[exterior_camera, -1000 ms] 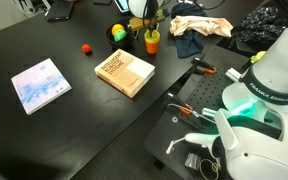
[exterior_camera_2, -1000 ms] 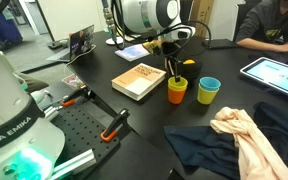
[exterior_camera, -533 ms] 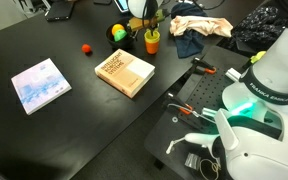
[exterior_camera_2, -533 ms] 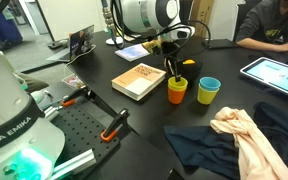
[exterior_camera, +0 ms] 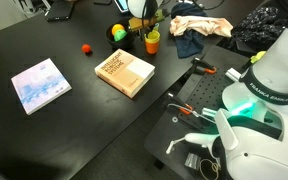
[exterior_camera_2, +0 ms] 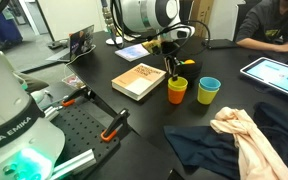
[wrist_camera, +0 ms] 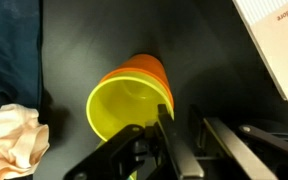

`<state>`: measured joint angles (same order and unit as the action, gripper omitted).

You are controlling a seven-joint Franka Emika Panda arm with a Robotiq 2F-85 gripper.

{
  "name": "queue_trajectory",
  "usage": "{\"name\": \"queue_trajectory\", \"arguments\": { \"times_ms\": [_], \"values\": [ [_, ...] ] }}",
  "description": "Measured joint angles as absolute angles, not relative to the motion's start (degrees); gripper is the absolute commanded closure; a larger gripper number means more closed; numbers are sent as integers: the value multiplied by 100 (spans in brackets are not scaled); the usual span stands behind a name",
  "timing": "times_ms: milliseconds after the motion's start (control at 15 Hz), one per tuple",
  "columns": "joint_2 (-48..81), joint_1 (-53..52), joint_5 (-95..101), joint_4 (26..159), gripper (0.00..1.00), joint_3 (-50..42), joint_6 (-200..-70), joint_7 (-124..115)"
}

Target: Take the three cups out of the yellow cup and separate them

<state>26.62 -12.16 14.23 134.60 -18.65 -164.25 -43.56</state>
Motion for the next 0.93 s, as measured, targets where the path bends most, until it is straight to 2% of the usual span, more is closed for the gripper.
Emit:
{"name": "queue_trajectory", "arguments": {
  "times_ms": [133,333,933],
  "values": [
    [2652,-1216,1404,13461,100,-1864,-16425,-4356],
    [2648,-1217,1347,13463,95,-1845,-16420,-4350],
    [2291,-1138,1137,13453,96,-1719,-15822,-4015]
  ]
}}
